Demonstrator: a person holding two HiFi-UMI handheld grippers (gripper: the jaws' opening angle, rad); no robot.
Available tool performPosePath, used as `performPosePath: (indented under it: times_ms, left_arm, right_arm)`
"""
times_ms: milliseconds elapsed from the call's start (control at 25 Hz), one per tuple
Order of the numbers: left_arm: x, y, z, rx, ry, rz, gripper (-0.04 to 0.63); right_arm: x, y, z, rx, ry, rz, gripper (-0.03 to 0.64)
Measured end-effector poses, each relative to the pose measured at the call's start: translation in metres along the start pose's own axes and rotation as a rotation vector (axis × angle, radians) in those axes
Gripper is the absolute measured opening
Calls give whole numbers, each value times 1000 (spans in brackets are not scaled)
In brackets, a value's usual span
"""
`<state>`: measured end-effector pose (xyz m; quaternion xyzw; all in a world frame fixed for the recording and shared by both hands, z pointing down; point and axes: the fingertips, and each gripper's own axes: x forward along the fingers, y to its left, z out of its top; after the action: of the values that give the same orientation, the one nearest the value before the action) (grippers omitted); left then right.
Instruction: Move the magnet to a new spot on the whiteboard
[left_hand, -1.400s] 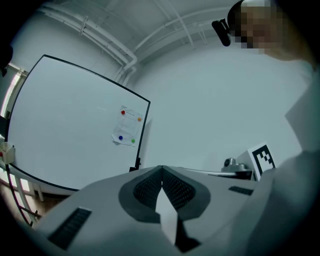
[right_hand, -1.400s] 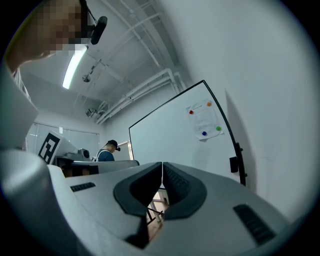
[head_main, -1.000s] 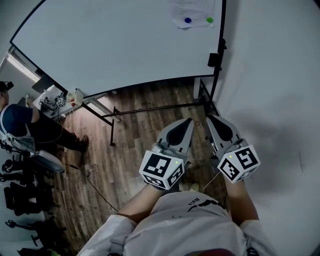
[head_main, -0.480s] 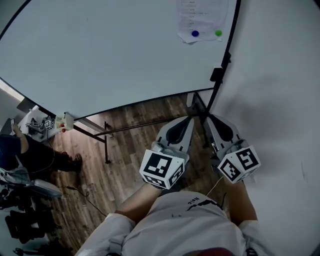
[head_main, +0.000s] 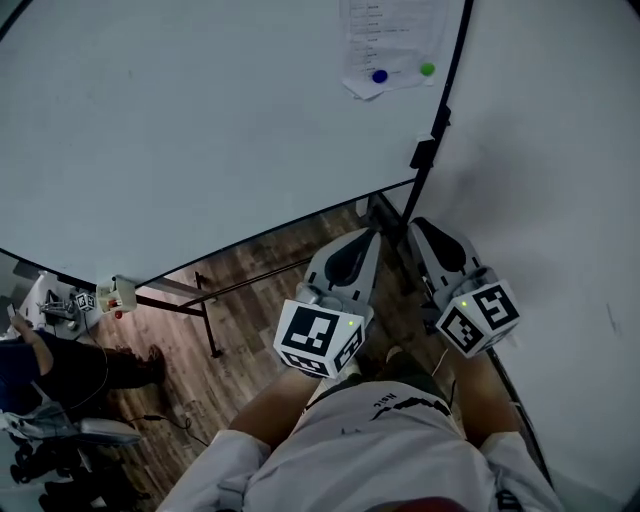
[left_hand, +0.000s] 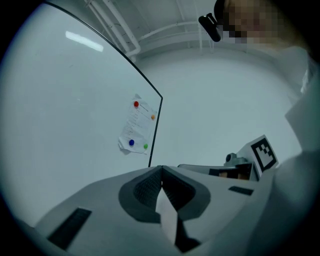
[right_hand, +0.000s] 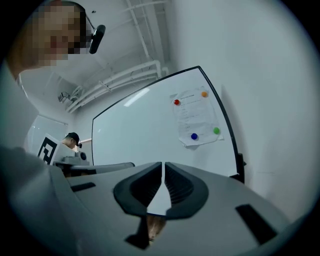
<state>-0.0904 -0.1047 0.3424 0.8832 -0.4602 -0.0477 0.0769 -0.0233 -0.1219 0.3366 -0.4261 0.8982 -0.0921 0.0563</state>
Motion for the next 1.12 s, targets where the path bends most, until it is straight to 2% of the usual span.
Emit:
performPosePath:
  times_ms: [400,840,1120]
  left_arm:
    - [52,30,3,1,5,9,11]
    - [120,63,18,15,-21,96,11]
    - [151,77,17,17,-24,149,11]
  right_arm:
    - [47,-70,20,-15,-47,-35,17]
    - [117,-154,57,-47,-72,-5,21]
    - [149,-190,66,-87,-66,7,64]
